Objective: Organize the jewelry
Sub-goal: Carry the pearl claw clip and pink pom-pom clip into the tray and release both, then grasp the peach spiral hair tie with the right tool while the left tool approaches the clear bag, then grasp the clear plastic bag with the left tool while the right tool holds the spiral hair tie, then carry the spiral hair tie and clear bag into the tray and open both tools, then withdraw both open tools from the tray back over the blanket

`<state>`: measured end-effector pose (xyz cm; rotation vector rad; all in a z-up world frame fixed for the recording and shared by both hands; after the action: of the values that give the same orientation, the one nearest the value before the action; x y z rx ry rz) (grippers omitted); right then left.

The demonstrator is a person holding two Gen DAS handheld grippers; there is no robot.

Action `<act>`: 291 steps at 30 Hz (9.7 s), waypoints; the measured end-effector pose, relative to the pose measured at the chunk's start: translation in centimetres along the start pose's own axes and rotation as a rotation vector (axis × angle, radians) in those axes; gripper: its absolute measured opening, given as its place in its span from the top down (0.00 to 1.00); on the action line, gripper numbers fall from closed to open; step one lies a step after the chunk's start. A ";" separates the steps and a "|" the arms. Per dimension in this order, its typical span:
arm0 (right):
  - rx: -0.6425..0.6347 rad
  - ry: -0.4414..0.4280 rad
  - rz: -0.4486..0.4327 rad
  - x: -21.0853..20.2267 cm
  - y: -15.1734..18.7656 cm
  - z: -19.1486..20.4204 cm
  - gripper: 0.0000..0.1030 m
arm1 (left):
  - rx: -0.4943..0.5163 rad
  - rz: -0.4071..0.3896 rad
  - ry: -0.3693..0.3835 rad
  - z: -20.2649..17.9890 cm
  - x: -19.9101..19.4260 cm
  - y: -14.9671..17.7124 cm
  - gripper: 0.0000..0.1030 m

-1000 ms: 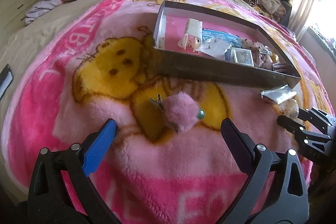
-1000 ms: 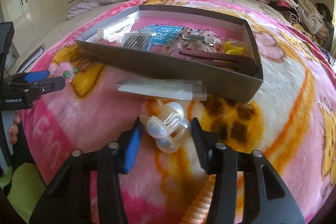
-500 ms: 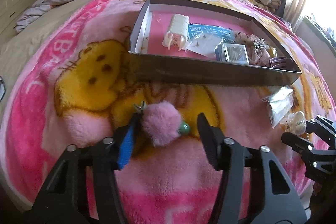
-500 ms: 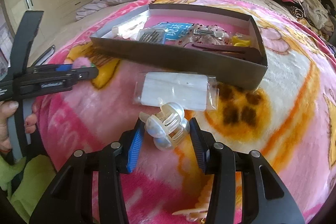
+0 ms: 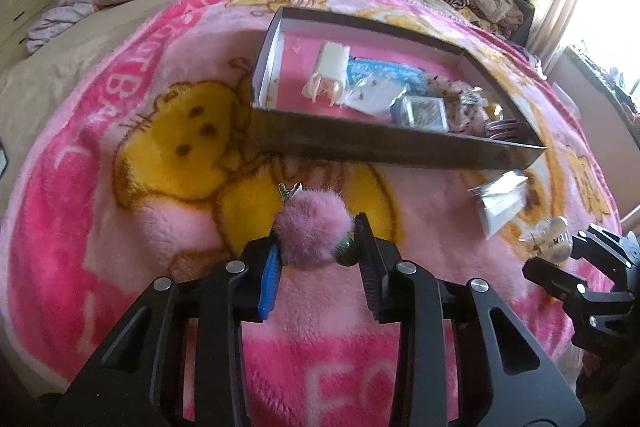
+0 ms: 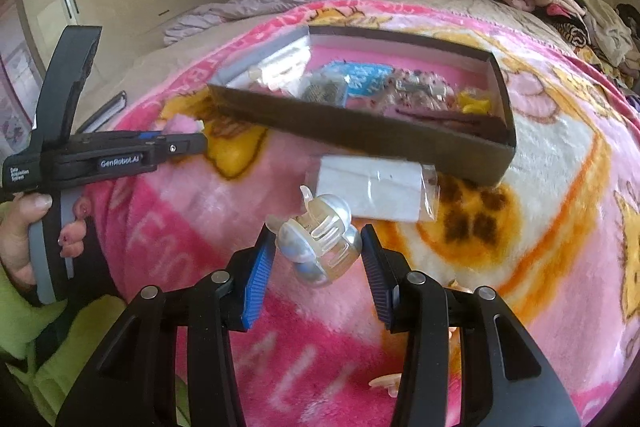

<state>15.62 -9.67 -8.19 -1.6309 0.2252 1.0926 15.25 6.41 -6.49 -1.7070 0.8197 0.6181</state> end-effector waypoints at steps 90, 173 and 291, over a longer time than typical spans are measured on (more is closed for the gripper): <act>0.192 0.200 -0.040 -1.8 -0.4 -9.1 0.26 | 0.079 -0.075 0.032 -4.9 0.3 -5.9 0.15; 0.080 0.094 -0.144 -1.2 -8.5 -7.0 0.83 | 0.207 -0.042 0.084 -4.4 1.7 -7.5 0.85; 0.176 0.136 -0.120 -5.0 -0.5 -3.6 0.07 | 0.081 -0.095 -0.028 -2.8 -5.6 0.8 0.11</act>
<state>15.07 -14.43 -4.23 -1.5414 0.3004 0.8478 11.14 4.73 -2.02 -1.6498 0.7297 0.5361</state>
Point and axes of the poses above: each gripper's, at about its wrist camera, not at the fingertips, and x roughly the way its jaws point, z to its left, y to its underside, the point moved 4 cm from there along x, roughly the way its jaws point, and after that the axes turned 8 degrees about y, right-handed, at the moved point
